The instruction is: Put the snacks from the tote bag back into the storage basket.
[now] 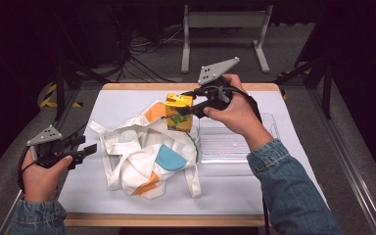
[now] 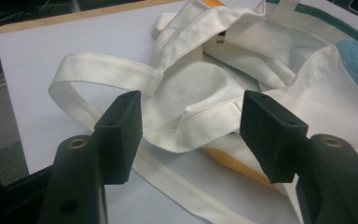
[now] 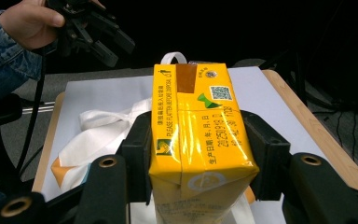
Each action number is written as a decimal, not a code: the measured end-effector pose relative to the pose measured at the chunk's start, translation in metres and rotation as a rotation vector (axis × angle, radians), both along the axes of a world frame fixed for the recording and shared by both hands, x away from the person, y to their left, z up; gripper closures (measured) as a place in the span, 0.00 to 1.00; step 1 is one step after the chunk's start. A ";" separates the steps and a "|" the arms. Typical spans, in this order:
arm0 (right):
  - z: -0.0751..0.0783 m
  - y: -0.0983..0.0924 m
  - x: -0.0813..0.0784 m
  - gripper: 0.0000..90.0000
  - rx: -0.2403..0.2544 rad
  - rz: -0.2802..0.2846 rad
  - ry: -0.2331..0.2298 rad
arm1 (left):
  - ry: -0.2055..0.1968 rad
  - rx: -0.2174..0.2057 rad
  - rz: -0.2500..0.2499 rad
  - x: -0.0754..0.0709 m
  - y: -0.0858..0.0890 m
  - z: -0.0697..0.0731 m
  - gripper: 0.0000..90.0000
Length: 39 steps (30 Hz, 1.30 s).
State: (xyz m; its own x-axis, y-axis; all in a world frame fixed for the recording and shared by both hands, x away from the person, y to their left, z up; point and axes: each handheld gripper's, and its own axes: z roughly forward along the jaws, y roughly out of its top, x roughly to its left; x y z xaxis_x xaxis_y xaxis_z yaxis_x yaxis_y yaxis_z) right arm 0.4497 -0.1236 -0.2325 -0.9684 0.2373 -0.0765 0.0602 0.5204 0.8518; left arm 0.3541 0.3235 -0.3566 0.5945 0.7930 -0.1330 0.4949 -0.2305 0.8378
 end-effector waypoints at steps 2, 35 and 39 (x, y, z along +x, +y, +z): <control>0.002 -0.006 0.000 0.57 0.002 -0.004 -0.002 | 0.000 -0.001 -0.001 0.000 0.000 0.000 0.44; -0.016 -0.086 -0.008 0.57 -0.037 -0.059 -0.042 | 0.003 0.011 0.031 -0.001 0.004 -0.002 0.36; -0.023 -0.090 -0.008 0.57 -0.049 -0.059 -0.052 | 0.002 0.012 0.030 -0.001 0.004 -0.002 0.36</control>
State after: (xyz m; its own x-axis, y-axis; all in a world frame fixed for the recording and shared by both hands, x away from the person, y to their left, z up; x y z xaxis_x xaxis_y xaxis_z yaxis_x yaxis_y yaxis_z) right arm 0.4418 -0.2137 -0.2552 -0.9472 0.2888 -0.1393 0.0485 0.5585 0.8281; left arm 0.3530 0.3271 -0.3584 0.5697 0.8123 -0.1245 0.5036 -0.2254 0.8340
